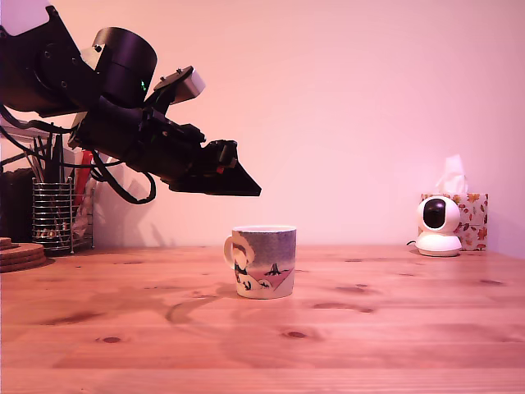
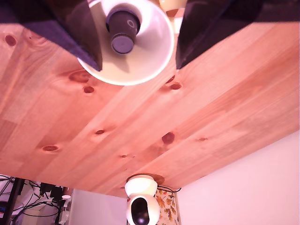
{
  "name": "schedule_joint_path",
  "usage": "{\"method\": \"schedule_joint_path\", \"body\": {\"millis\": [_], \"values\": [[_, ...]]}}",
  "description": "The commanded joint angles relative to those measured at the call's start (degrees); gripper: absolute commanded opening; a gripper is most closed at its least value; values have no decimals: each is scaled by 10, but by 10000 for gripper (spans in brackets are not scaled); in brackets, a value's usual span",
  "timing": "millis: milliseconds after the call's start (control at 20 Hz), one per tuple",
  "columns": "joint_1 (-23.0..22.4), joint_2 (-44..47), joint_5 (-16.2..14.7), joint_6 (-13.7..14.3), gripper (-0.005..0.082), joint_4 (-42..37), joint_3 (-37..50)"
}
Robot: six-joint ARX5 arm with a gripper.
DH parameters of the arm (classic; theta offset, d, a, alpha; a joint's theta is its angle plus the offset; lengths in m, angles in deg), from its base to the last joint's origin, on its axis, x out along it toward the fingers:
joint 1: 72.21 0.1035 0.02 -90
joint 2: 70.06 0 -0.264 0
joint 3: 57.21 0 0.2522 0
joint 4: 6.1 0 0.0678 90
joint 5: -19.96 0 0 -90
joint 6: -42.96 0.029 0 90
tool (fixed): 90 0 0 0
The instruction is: Pick up the coffee capsules on the table and drop them inside the coffee cup
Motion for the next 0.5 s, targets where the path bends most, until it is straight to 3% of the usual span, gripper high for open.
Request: {"method": "schedule_joint_path", "body": {"millis": [0,200,450], "values": [[1,17,-3,14,447,-5,-5],[1,16,-3,17,381,-5,-5],[1,-10,-13,17,37,17,-5]]}}
